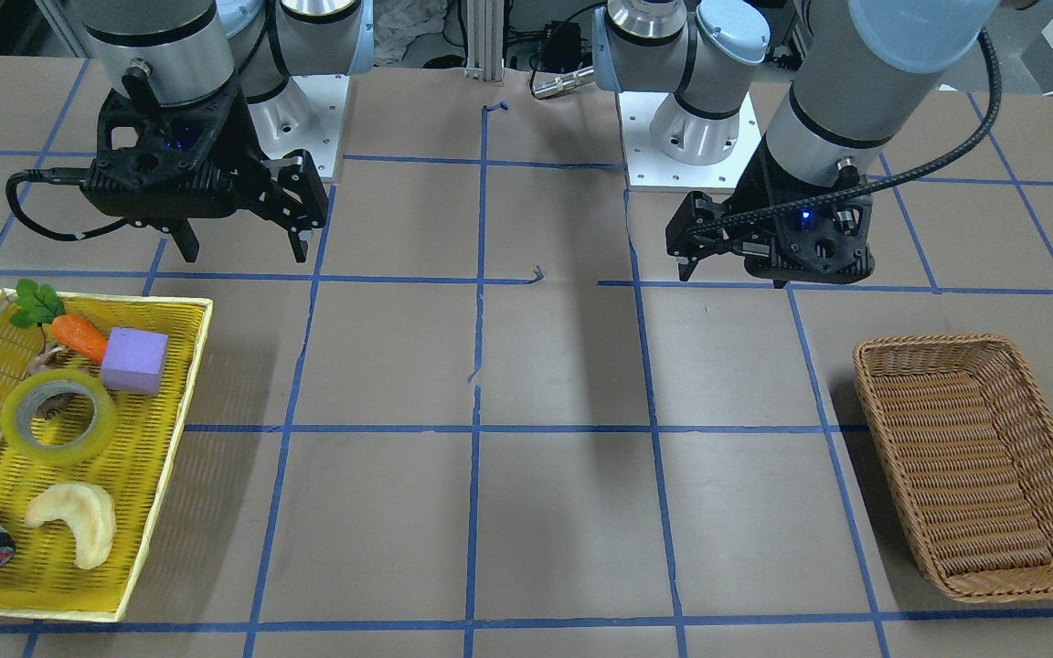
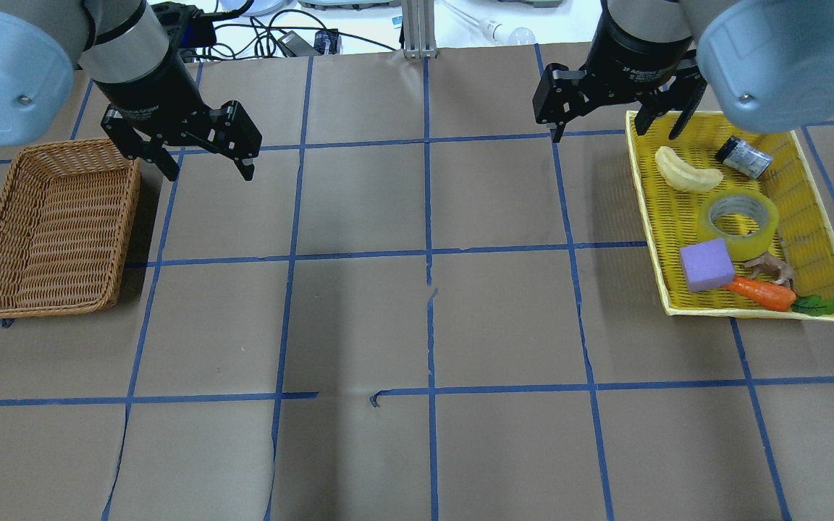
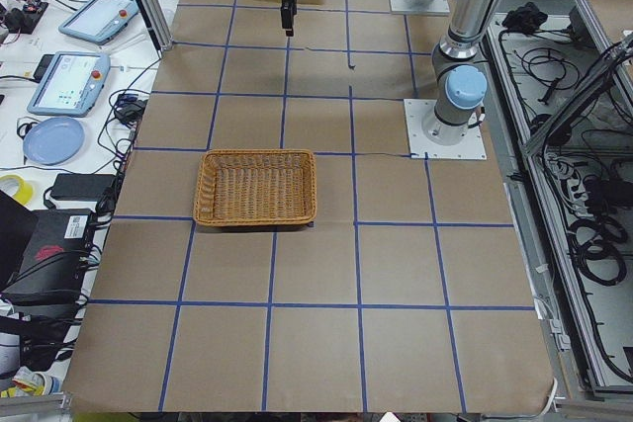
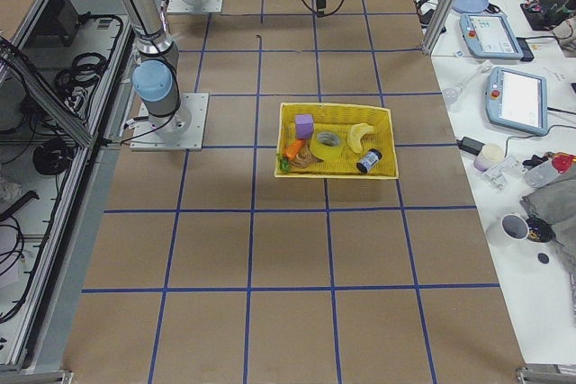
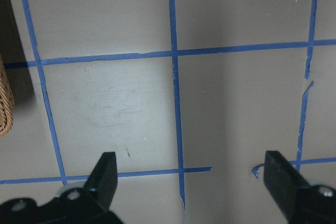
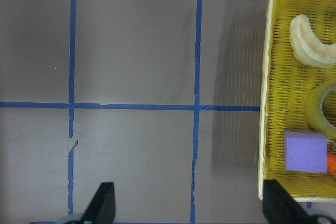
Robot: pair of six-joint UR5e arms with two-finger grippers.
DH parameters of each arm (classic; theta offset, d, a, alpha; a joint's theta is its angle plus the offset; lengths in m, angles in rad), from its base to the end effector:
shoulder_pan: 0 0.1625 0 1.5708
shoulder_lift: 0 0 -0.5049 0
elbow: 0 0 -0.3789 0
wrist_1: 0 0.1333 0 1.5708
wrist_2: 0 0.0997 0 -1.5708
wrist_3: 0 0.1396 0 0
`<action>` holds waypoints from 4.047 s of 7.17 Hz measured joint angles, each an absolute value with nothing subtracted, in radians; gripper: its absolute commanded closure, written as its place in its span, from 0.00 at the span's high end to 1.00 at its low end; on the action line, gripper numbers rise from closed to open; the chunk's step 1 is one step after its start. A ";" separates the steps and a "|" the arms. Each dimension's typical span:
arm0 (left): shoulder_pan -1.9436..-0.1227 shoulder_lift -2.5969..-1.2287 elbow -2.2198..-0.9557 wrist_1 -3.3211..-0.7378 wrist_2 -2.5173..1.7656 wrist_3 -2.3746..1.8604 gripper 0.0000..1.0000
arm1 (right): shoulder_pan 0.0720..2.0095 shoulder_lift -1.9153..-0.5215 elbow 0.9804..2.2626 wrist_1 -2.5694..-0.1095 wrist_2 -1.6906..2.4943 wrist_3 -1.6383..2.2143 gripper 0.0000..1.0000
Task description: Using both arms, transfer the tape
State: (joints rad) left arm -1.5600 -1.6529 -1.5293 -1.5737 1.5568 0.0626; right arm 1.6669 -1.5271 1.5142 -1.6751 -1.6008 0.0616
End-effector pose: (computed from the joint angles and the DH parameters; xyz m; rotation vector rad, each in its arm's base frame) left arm -0.1297 -0.5150 0.5065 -0.0805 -3.1243 -0.0672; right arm 0.1781 -0.5015 0.5449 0.0510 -3.1150 0.1859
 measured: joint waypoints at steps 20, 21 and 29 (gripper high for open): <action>-1.563 -1.643 -1.528 -1.585 1.555 0.064 1.00 | 1.649 -1.525 1.512 -1.639 -1.593 0.058 1.00; -1.563 -1.643 -1.528 -1.585 1.555 0.064 1.00 | 1.645 -1.523 1.507 -1.628 -1.599 0.056 1.00; -1.564 -1.643 -1.529 -1.585 1.554 0.064 1.00 | 1.280 -1.260 1.451 -1.721 -1.711 -0.510 1.00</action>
State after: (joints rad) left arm -1.5641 -1.6430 -1.5288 -1.5846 1.5541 0.0644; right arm 1.2804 -1.2595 1.4513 -1.7213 -1.7110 -0.5097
